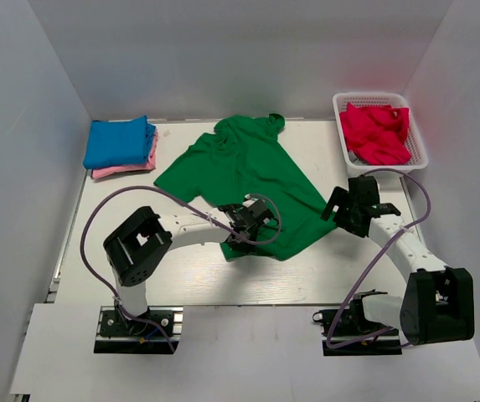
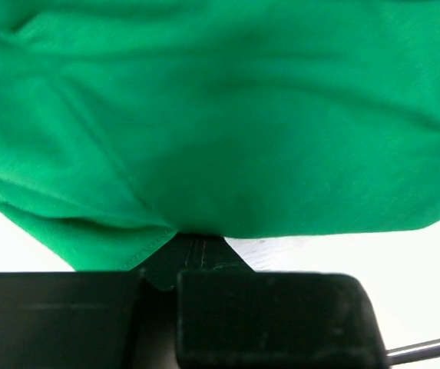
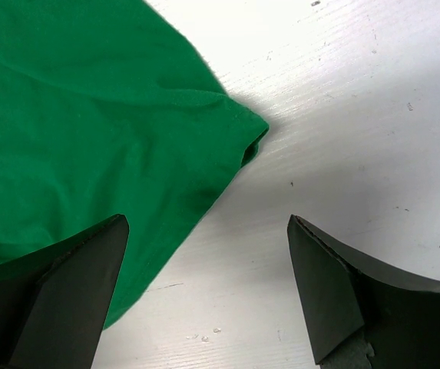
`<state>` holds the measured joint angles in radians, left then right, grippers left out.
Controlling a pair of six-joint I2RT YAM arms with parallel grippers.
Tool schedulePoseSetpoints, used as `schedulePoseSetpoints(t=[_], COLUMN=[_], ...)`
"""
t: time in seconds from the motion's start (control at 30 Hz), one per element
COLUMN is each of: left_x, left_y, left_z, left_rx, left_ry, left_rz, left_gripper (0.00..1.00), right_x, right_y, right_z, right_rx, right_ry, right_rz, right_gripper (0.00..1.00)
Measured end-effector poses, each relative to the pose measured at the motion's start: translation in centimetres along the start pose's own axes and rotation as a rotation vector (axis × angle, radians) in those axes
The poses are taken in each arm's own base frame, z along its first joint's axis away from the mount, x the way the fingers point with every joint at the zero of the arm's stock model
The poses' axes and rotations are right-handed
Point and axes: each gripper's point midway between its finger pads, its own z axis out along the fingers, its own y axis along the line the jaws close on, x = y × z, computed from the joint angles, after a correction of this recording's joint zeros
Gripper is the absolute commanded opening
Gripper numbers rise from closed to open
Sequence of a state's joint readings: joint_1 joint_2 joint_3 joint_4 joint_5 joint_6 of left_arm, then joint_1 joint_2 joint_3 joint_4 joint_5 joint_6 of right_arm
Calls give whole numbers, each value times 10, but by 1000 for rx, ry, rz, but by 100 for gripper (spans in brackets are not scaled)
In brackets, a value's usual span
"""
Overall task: Fold and stack the t-shirts
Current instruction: Flatten out the tshirt
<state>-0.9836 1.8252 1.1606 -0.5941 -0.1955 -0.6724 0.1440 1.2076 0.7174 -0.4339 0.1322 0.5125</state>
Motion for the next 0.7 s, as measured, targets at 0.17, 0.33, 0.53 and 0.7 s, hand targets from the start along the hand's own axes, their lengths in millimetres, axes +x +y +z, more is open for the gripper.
schedulePoseSetpoints(t=[0.17,0.33,0.53,0.7], left_x=[4,-14,-21,-11], left_y=[9,2,3,12], left_z=[-18,-52,-80,-82], left_rx=[-33,11,36,2], left_ry=[28,-24,-55,-14], left_rz=[-1,-25,-55,-57], left_gripper=[0,0,0,0], right_x=[1,-1,0,0], right_y=[-2,-4,-13,-18], right_z=[3,4,11,17], right_rx=[6,18,59,78], right_ry=[4,-7,6,15], right_rz=[3,9,19,32], right_gripper=[90,90,90,90])
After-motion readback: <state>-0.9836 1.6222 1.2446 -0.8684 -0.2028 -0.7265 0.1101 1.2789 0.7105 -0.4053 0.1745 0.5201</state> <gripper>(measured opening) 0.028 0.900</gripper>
